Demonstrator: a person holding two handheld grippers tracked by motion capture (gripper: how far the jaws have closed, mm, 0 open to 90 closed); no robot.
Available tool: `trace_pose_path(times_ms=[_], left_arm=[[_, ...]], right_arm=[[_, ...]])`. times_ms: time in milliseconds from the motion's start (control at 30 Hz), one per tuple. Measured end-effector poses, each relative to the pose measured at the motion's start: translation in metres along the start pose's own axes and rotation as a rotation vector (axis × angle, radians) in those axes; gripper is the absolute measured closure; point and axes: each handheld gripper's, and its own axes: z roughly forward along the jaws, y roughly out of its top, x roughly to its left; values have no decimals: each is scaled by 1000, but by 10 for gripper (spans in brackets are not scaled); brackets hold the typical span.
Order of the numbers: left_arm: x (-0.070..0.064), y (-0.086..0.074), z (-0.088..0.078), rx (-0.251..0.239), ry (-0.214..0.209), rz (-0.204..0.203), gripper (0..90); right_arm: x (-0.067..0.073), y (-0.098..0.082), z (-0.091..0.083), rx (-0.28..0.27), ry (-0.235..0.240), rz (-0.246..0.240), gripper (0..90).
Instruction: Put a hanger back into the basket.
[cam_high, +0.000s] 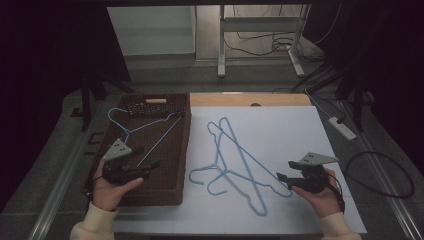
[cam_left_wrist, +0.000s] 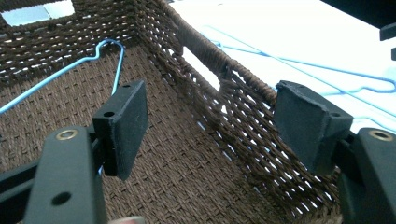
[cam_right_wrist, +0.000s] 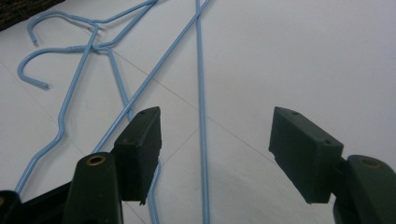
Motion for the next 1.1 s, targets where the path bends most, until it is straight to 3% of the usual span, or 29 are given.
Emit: trace_pose_path(times_ms=[1100], left_arm=[[-18, 1, 8, -3, -32, 41, 270]], right_arm=[[2, -1, -2, 2, -13, -1, 352]])
